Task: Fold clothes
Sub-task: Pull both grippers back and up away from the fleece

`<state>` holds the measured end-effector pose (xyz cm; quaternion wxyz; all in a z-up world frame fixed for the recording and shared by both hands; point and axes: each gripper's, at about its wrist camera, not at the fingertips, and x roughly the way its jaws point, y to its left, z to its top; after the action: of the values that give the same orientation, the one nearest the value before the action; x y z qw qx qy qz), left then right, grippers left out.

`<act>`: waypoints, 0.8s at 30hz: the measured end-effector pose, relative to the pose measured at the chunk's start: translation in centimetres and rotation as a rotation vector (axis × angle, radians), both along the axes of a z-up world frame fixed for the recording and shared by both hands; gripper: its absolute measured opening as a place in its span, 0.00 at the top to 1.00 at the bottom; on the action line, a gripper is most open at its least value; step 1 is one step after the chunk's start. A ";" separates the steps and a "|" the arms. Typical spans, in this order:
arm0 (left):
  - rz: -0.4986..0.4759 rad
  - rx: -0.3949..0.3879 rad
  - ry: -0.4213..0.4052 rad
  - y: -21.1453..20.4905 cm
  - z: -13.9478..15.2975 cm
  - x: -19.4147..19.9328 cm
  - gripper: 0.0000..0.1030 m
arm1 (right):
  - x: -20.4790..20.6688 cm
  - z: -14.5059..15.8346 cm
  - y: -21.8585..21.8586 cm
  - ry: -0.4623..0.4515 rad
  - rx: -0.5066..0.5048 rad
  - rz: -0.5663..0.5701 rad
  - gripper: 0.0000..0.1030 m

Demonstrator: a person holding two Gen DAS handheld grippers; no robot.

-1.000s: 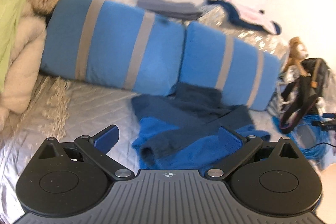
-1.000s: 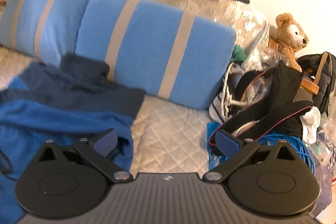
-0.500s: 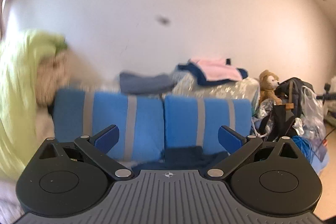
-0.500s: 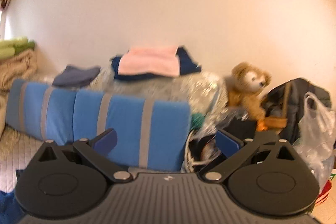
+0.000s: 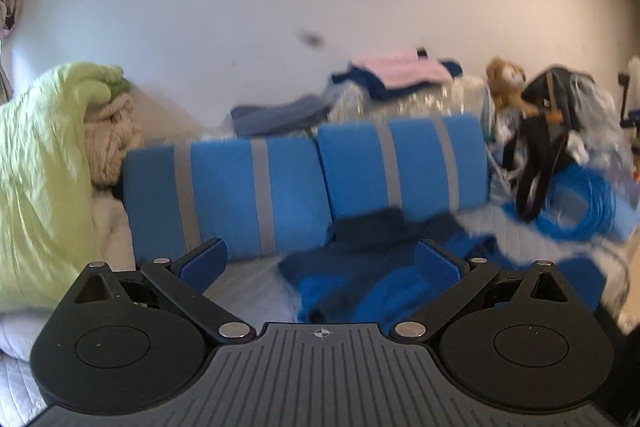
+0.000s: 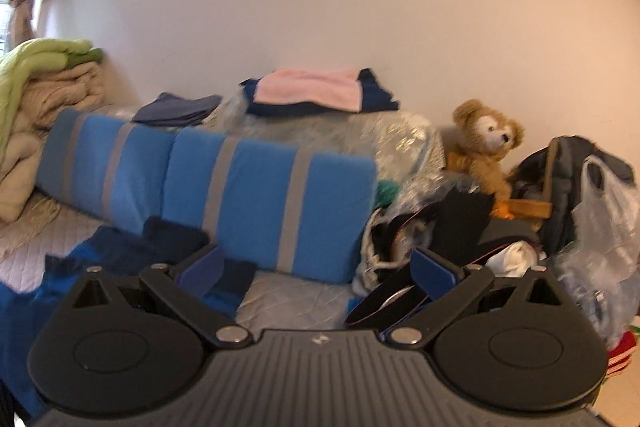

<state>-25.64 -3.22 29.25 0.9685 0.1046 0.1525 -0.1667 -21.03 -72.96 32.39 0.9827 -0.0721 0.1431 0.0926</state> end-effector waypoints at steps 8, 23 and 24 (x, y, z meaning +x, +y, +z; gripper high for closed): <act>-0.028 0.188 0.044 -1.1 -8.2 -1.1 0.00 | -1.2 -9.4 1.1 0.066 -0.026 0.059 0.00; 0.090 -0.027 0.118 -1.9 -16.5 0.5 0.00 | -1.1 -18.7 3.8 0.246 -0.001 0.091 0.00; 0.105 -0.045 0.115 -2.0 -16.6 0.7 0.00 | -1.1 -19.0 3.9 0.255 0.003 0.092 0.00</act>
<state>-24.93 -5.18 12.64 0.9677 0.0649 0.2091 -0.1246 -22.09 -69.05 13.35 0.9514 -0.0645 0.2634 0.1460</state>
